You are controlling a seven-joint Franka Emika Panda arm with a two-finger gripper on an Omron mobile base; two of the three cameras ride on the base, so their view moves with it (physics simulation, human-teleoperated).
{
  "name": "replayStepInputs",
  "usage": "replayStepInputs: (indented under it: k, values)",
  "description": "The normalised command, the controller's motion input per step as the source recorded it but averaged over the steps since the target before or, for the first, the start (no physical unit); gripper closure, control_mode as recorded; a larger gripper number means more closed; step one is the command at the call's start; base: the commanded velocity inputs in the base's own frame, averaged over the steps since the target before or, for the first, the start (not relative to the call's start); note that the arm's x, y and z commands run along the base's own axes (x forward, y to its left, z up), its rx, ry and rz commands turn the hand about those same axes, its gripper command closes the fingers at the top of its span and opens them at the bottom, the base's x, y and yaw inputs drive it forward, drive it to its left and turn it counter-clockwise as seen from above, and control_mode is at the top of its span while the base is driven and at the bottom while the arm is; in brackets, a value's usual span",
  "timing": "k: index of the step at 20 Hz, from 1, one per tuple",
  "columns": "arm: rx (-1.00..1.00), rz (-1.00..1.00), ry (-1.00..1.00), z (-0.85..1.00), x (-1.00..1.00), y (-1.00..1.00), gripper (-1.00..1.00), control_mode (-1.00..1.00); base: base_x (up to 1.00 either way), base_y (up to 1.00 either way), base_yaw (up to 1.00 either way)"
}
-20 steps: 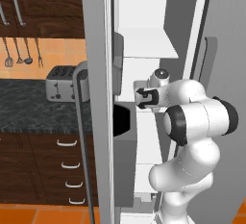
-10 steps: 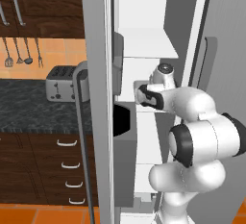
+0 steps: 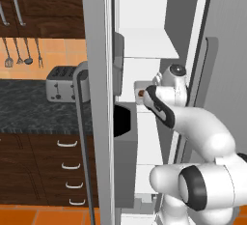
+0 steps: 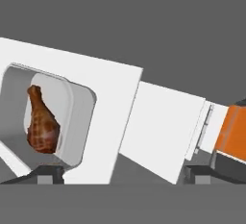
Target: Take the meat container that has the chicken drumstick and place it on the second highest rack of the freezer. Then take the vegetable container that has the onion and mushroom and place it on the highest rack of the freezer.
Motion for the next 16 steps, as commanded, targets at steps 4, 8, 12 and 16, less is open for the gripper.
replayStepInputs:
  k: [4, 8, 12, 16]
  values:
    - [-0.06, 0.21, 0.0, 0.42, -0.7, 0.03, -1.0, -1.0, 0.0, 0.0, 0.0]
    - [-0.12, 0.18, 0.0, 0.36, -0.81, 0.0, -1.0, -1.0, 0.0, 0.0, 0.0]
    - [-0.16, 0.16, 0.0, 0.27, -0.9, 0.0, -1.0, -1.0, 0.0, 0.0, 0.0]
    - [-0.14, 0.2, 0.04, 0.26, -0.93, 0.0, -1.0, -1.0, 0.0, 0.0, 0.0]
